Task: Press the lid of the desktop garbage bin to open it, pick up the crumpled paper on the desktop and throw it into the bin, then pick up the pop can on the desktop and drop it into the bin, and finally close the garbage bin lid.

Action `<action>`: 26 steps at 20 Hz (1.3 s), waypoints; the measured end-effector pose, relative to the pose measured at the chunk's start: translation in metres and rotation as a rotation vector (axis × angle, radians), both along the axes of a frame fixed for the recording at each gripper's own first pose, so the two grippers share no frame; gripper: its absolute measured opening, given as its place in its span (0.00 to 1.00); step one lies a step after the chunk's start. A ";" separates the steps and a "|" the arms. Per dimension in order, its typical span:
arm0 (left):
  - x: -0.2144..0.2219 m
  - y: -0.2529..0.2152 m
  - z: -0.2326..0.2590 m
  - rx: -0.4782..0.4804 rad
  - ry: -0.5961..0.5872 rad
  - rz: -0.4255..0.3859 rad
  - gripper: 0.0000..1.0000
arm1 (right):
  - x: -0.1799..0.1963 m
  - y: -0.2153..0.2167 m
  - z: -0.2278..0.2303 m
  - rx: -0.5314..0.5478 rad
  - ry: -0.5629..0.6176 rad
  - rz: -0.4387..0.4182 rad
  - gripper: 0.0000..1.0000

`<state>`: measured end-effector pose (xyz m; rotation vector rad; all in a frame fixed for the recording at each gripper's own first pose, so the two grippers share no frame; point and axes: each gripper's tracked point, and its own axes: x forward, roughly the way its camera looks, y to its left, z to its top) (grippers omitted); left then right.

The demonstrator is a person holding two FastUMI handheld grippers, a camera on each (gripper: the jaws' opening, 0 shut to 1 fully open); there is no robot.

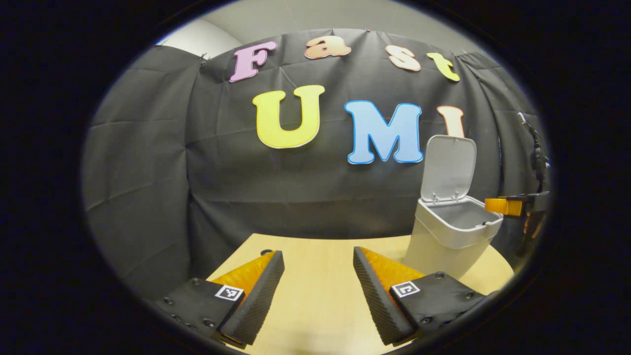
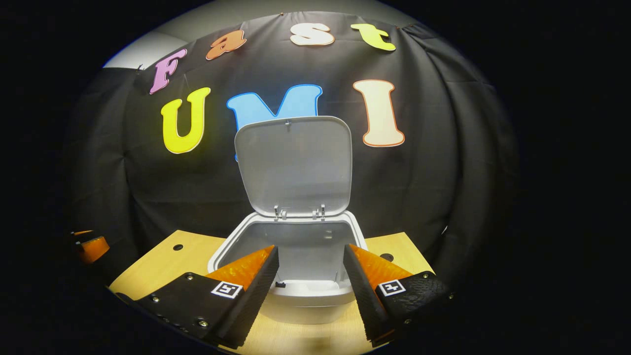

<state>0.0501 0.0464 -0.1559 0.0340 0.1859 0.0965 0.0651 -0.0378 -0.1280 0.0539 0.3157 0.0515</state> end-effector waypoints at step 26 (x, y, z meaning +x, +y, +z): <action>0.015 0.002 0.002 -0.044 0.008 -0.014 0.96 | 0.076 0.005 0.134 -0.076 -0.230 -0.001 0.84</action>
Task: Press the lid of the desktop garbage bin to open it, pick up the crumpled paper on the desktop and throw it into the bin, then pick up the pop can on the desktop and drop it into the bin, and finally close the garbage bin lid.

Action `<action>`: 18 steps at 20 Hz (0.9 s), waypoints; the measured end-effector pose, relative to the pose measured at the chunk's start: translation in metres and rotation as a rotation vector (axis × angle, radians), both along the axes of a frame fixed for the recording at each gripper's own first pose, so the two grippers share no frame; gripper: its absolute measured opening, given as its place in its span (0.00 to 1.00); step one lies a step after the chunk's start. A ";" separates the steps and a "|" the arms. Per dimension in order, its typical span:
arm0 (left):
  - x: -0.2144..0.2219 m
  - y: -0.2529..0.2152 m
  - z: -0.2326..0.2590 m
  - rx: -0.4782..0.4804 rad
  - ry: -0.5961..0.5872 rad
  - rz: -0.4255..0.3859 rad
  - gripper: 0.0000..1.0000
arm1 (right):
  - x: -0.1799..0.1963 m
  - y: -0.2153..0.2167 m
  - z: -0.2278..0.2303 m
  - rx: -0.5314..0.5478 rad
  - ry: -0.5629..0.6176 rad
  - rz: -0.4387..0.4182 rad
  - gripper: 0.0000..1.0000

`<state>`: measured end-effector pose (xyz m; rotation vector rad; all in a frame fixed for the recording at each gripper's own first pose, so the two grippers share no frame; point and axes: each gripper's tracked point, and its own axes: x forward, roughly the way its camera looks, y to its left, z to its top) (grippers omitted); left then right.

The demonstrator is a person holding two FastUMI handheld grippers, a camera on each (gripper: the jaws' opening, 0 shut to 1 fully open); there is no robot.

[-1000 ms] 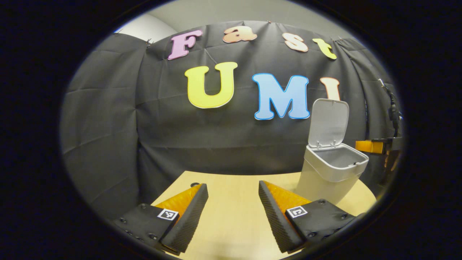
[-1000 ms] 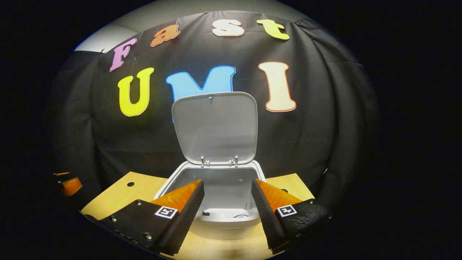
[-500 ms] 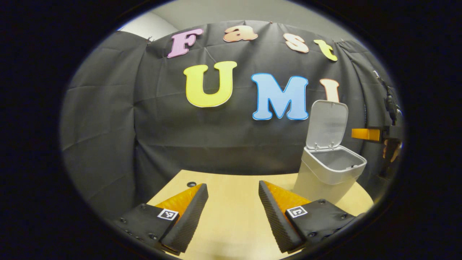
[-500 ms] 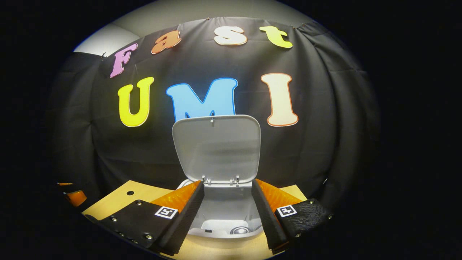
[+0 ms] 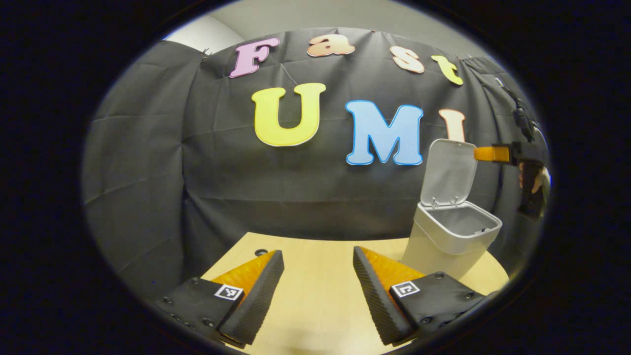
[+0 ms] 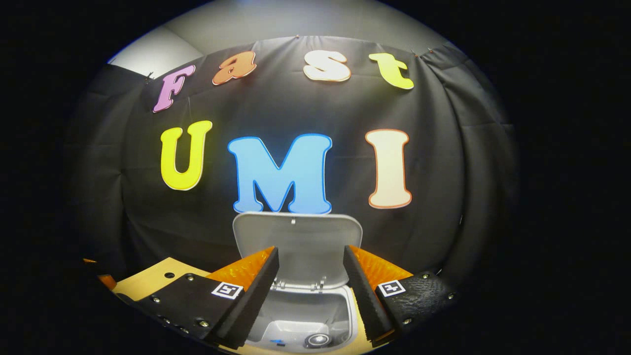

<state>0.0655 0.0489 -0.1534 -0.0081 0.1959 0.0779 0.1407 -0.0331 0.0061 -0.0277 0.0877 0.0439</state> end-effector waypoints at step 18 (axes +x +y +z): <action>0.008 0.033 -0.007 -0.023 0.019 0.071 0.94 | 0.075 0.007 0.027 0.007 0.025 0.013 0.84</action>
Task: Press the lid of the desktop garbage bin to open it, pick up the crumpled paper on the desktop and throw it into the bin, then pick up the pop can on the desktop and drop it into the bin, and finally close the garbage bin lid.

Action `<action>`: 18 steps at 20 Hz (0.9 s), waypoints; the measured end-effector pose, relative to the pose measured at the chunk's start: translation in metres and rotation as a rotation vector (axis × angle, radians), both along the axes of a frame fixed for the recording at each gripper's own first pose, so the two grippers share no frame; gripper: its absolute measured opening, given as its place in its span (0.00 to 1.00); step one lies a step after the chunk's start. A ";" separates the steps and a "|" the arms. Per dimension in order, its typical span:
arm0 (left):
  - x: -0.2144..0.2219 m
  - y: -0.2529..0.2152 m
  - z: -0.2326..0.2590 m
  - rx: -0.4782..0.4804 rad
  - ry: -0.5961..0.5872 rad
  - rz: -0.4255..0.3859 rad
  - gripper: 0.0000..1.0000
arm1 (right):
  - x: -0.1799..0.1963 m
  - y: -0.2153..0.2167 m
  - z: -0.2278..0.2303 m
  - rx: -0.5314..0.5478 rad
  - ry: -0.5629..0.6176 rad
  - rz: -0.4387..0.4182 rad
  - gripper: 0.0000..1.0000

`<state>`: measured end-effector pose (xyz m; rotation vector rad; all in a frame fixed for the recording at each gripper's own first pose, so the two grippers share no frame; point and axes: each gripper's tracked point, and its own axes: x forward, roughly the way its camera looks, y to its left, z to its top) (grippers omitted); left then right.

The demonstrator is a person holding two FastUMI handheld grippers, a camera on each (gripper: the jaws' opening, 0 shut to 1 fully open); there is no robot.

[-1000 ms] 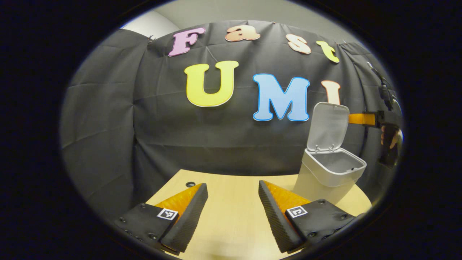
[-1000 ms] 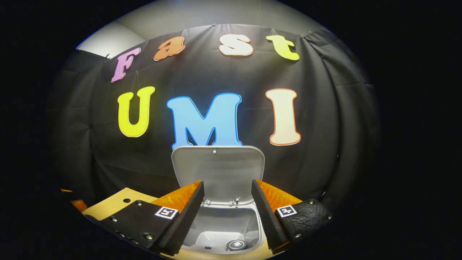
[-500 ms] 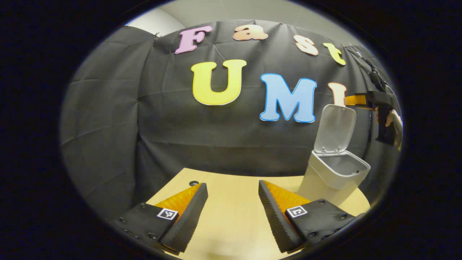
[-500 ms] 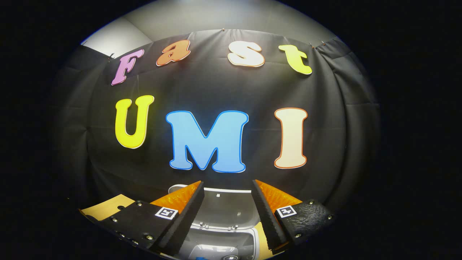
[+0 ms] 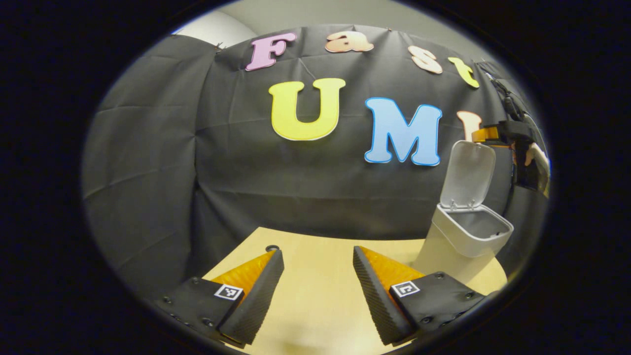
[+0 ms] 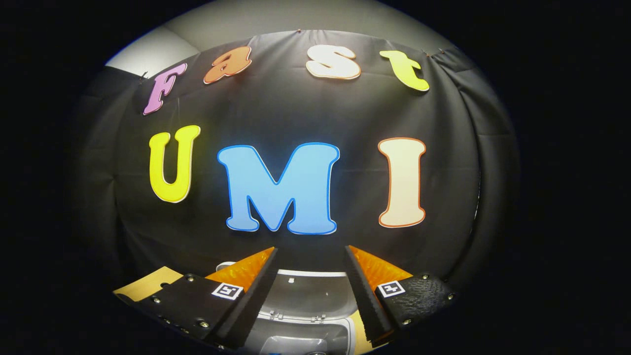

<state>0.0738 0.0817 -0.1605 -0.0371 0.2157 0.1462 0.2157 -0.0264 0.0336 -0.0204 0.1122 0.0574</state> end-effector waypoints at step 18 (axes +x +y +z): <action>0.004 -0.036 0.000 0.008 -0.006 -0.073 0.96 | -0.050 0.003 -0.017 0.033 0.020 0.008 0.85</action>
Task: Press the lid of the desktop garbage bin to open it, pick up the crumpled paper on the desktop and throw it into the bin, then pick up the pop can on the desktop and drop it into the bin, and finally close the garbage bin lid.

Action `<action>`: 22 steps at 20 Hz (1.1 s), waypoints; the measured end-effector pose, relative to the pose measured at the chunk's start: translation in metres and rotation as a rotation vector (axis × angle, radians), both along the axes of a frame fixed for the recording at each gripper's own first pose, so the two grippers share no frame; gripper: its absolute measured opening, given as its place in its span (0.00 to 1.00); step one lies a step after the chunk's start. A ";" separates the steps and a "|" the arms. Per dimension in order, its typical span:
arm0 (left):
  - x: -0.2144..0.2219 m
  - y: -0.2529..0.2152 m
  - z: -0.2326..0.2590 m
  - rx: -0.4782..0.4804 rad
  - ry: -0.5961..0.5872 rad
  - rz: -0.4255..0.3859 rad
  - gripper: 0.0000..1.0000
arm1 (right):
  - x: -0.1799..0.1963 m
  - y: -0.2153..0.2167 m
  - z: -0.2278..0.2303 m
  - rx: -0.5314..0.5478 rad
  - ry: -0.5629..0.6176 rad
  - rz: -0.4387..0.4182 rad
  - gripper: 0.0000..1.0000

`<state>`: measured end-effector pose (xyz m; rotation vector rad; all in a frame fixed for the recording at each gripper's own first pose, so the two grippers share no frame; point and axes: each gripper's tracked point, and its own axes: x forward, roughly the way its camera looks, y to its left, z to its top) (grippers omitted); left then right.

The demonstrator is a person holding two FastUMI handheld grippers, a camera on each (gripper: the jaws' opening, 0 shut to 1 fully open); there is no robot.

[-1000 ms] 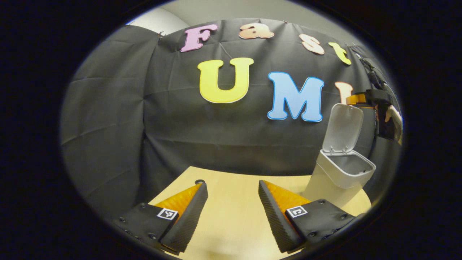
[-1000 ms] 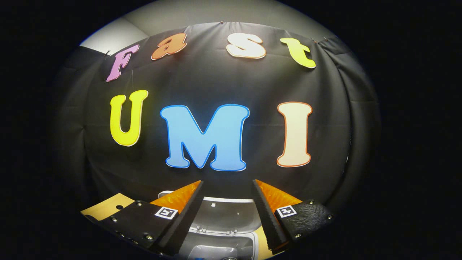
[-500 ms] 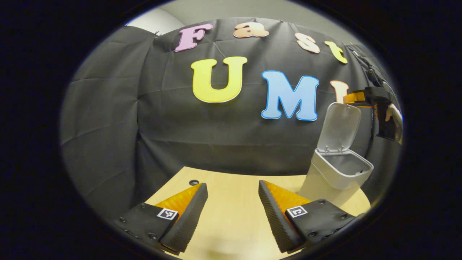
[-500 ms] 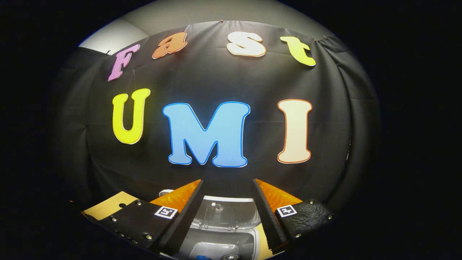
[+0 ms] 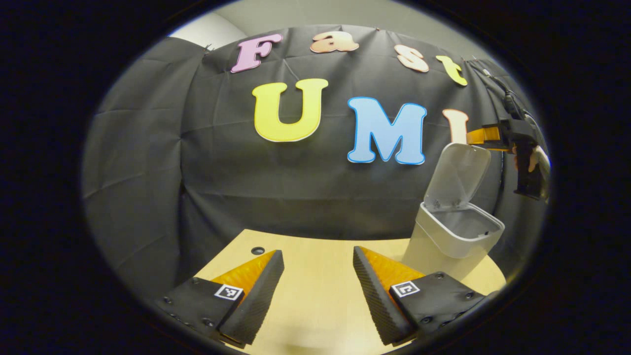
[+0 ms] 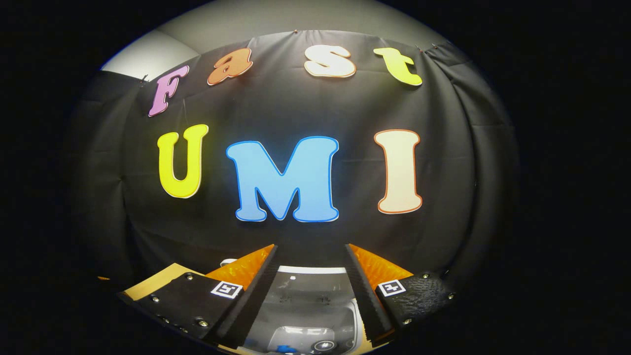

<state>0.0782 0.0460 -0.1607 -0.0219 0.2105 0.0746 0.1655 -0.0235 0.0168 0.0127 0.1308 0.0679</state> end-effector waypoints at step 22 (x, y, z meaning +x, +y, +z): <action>-0.018 -0.029 0.003 0.008 -0.009 -0.044 0.96 | -0.089 0.008 -0.143 -0.008 0.272 0.022 0.87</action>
